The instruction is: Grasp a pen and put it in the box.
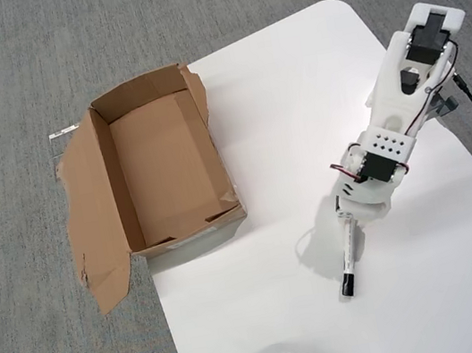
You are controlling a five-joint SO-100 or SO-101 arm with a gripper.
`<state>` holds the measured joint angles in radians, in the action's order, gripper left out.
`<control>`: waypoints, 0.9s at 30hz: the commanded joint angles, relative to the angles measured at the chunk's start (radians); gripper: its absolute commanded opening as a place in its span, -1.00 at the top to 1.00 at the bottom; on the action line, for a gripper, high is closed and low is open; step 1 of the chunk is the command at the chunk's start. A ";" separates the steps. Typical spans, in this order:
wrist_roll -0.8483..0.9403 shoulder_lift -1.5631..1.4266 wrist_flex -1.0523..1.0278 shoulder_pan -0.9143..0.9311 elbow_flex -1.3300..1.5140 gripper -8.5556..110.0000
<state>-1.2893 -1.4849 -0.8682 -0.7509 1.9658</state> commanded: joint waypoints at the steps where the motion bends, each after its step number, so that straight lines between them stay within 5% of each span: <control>1: 0.001 -0.155 0.011 0.015 -0.018 0.85; 11: 0.015 -0.256 0.011 0.030 -0.180 0.85; 27: 0.001 -0.239 0.012 0.410 -0.614 0.85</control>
<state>-1.2816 -1.6935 -0.8682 -0.4103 1.4519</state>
